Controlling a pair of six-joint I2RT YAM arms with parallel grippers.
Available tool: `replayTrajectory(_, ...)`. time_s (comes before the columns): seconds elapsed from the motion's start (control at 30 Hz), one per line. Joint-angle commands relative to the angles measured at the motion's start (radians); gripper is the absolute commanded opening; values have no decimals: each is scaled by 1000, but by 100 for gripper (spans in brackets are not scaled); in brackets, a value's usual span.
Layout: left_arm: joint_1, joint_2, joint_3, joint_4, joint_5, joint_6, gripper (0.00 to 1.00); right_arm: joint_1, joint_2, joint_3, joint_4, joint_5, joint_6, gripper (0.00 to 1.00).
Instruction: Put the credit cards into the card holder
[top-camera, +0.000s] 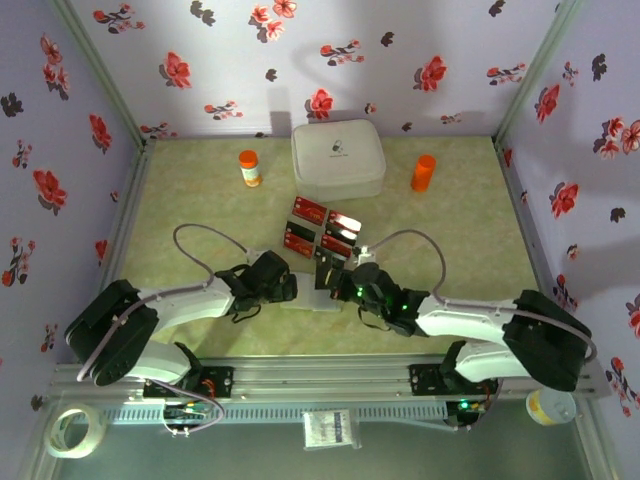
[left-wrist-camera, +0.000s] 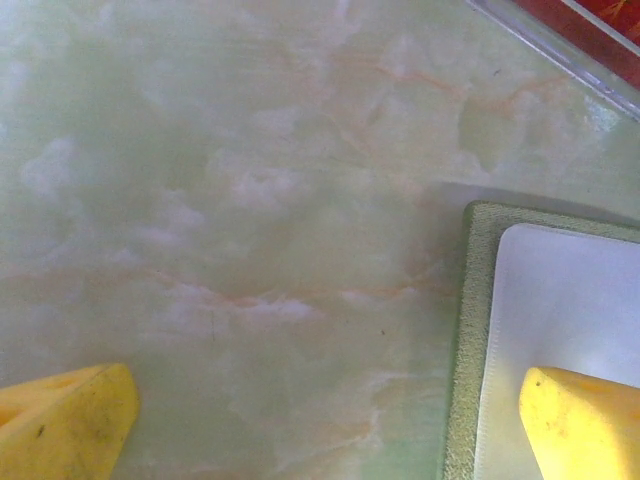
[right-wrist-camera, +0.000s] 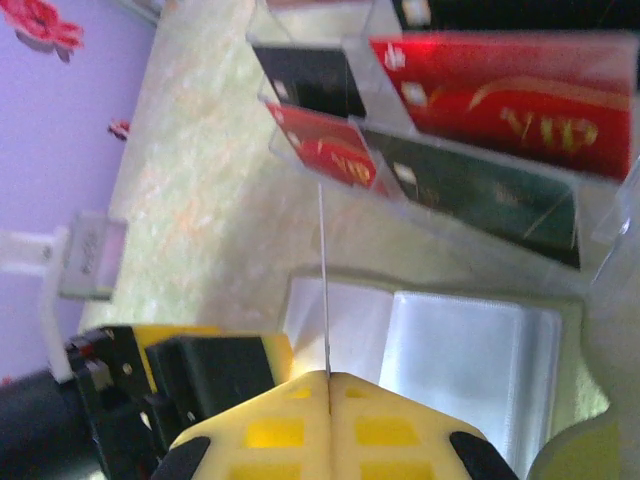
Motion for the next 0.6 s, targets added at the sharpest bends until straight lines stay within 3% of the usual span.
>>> replayTrajectory(0.0, -4, 22, -65, -154, 32, -59, 100, 24, 42, -27, 128, 49, 29, 0)
replayTrajectory(0.57, -4, 23, -73, -151, 33, -63, 100, 85, 164, -57, 257, 141, 85, 0)
